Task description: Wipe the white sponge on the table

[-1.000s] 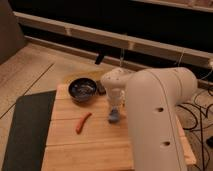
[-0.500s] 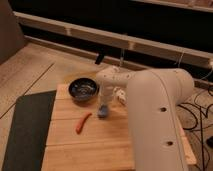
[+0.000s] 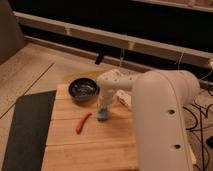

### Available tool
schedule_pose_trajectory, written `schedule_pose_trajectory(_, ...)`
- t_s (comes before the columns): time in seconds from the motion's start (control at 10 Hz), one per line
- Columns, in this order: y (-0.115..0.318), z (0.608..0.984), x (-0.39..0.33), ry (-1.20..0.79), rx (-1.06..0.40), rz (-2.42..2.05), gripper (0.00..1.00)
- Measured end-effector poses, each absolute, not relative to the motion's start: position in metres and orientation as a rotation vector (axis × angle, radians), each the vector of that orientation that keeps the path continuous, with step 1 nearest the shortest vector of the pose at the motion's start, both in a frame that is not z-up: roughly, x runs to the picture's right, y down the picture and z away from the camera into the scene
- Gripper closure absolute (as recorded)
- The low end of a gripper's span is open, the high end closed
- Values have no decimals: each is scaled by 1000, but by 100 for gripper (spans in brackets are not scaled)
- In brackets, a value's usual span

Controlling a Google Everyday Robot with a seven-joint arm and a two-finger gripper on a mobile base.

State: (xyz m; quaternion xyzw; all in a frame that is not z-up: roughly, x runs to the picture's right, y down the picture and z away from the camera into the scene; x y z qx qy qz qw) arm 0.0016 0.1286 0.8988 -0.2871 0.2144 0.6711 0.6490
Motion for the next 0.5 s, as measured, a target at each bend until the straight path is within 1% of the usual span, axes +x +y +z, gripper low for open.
schedule_pose_trajectory(0.5,126,898,1,477,-652,1526,25)
